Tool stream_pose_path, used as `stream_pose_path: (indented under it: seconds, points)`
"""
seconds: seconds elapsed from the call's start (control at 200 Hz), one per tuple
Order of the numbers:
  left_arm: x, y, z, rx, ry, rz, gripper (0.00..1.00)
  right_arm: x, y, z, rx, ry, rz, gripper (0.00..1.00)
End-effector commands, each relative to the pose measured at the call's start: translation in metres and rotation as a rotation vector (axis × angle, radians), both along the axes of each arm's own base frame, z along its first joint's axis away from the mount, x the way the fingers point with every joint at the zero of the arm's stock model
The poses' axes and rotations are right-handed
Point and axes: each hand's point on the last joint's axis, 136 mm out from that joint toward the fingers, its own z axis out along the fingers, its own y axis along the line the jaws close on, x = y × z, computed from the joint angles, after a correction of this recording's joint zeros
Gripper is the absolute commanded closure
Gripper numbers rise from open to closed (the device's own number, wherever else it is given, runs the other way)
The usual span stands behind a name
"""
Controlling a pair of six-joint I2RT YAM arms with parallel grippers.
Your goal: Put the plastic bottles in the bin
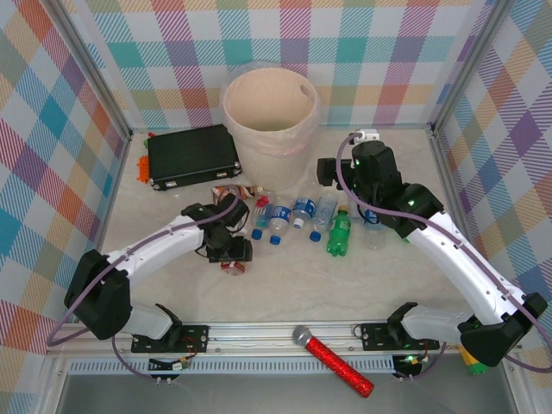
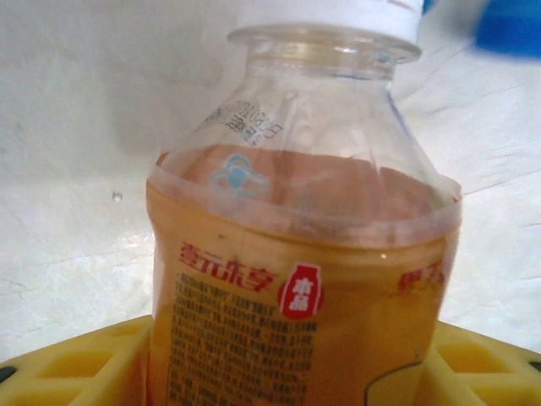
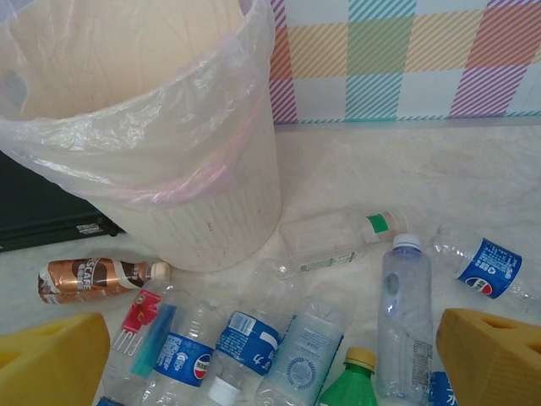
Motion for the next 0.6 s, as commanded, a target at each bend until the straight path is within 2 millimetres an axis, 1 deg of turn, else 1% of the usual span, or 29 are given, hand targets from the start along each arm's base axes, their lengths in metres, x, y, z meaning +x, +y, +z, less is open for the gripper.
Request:
stream_pose_path:
  seconds: [0.0,0.165,0.25,0.36,0.535,0.595]
  points:
    - [0.014,-0.007,0.052,-0.032,-0.098,-0.011,0.41,0.000,0.003,0.009,0.039,-0.019,-0.003,0.01]
    - [0.044,-0.027,0.122,-0.116,-0.243,-0.023,0.41,-0.002,0.001,0.012,0.050,-0.025,-0.007,0.01]
    - [0.062,-0.040,0.156,-0.169,-0.321,-0.029,0.41,-0.004,0.000,0.015,0.049,-0.030,-0.006,0.01]
    - [0.087,-0.057,0.196,-0.227,-0.415,-0.037,0.41,-0.005,-0.002,0.019,0.049,-0.031,-0.006,0.01]
    - [0.126,-0.074,0.242,-0.301,-0.539,-0.019,0.43,-0.011,-0.006,0.026,0.057,-0.043,-0.006,0.01]
    - [0.138,-0.076,0.255,-0.316,-0.588,-0.012,0.43,-0.014,-0.009,0.028,0.061,-0.046,-0.006,0.01]
